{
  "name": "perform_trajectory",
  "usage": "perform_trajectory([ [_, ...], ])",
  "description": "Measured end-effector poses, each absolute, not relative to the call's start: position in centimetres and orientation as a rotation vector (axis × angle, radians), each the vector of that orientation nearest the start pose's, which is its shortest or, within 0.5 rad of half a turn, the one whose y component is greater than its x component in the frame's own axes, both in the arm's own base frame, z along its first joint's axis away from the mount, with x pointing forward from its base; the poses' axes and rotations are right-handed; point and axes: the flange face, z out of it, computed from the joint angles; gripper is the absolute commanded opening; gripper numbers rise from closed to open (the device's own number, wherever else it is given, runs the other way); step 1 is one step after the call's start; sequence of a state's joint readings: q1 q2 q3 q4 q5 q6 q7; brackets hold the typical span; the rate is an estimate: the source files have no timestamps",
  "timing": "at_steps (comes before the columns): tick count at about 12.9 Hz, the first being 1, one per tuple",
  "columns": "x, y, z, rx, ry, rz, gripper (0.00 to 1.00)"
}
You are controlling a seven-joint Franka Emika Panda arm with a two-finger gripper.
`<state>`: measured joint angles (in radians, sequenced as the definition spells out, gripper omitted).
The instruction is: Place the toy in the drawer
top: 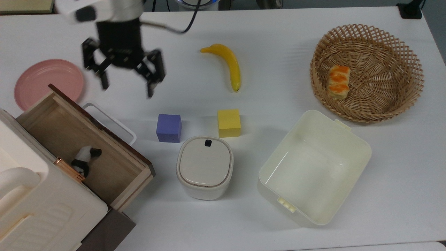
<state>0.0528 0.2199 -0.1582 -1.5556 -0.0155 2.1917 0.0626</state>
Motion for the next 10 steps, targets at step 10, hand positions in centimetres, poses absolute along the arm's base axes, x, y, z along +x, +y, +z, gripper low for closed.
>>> perform_trajectory([
  [10, 58.9, 3.2, 56.9, -3.204, -0.025, -0.113, 1.0],
])
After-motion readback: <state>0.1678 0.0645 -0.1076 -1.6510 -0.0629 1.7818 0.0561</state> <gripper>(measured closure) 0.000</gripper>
